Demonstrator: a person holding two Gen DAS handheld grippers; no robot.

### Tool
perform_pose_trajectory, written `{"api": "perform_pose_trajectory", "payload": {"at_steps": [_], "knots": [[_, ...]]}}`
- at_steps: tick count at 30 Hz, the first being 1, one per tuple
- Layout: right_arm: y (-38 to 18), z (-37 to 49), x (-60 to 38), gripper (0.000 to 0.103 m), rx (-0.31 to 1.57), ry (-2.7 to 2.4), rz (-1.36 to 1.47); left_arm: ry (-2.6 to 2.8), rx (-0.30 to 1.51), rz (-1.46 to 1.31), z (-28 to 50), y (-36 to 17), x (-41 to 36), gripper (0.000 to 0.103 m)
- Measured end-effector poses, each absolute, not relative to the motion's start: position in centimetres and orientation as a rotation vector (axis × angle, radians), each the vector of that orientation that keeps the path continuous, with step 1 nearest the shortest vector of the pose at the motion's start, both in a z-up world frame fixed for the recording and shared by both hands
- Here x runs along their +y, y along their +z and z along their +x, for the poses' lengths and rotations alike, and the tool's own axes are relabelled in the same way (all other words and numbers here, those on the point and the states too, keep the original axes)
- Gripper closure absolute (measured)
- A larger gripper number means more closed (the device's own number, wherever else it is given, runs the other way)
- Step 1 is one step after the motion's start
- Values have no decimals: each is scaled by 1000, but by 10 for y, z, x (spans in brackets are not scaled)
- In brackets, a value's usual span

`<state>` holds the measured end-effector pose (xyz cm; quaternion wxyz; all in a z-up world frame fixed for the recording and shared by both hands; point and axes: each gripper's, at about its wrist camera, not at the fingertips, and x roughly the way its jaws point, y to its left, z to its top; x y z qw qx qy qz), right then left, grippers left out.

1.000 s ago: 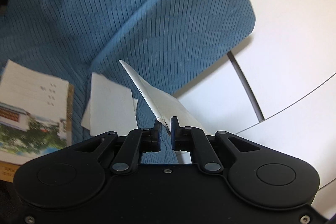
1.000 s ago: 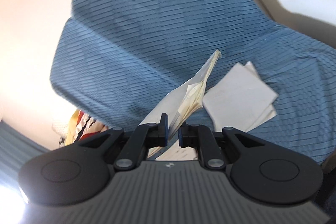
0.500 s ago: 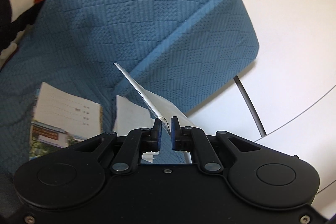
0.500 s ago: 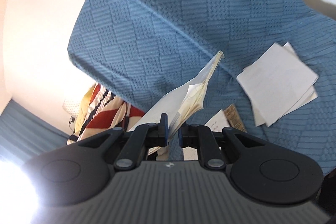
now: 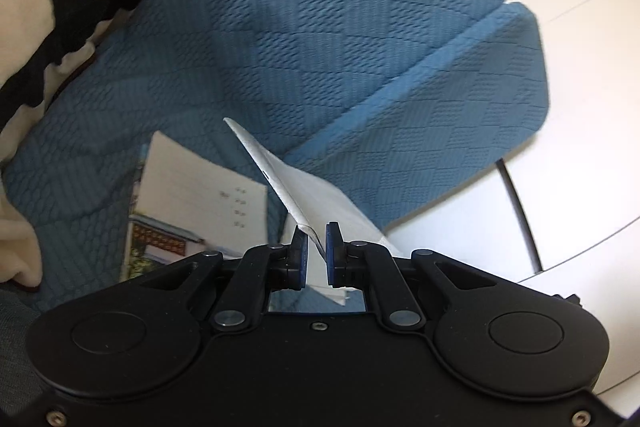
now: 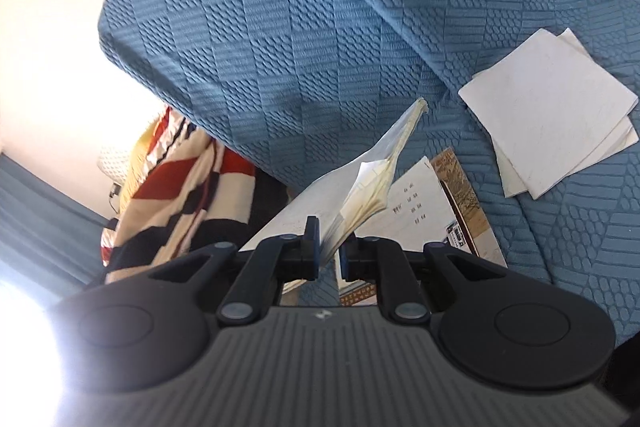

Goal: Organize objects
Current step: 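Carry the white paper sheets with both tools over the book stack, then lower the sheets and open both tools to release them on the stack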

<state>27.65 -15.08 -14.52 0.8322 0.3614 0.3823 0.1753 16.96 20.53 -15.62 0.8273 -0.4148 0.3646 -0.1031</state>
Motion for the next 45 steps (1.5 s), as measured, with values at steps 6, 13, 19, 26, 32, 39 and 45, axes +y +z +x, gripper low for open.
{"api": "perform_pose_trajectory", "payload": {"at_steps": [6,13,19,26,32,39,45], "knots": [[-168,285,-133,90,837,375,720,-187,812,-903,172,-185,219,95],[-194,285,-111,90,882,342,636,-150,876,-877,176,-214,226,95],[-209,280,-103,89,908,316,543,-124,943,-824,179,-230,219,95],[-232,284,-101,87,1024,259,511,-107,1040,-755,185,-249,202,96],[-233,284,-98,65,1085,245,483,-75,1053,-718,181,-246,197,70],[-222,274,-104,46,1119,243,483,-61,1013,-653,168,-219,188,53],[-195,264,-115,46,1069,257,459,-79,955,-599,158,-180,173,50]]}}
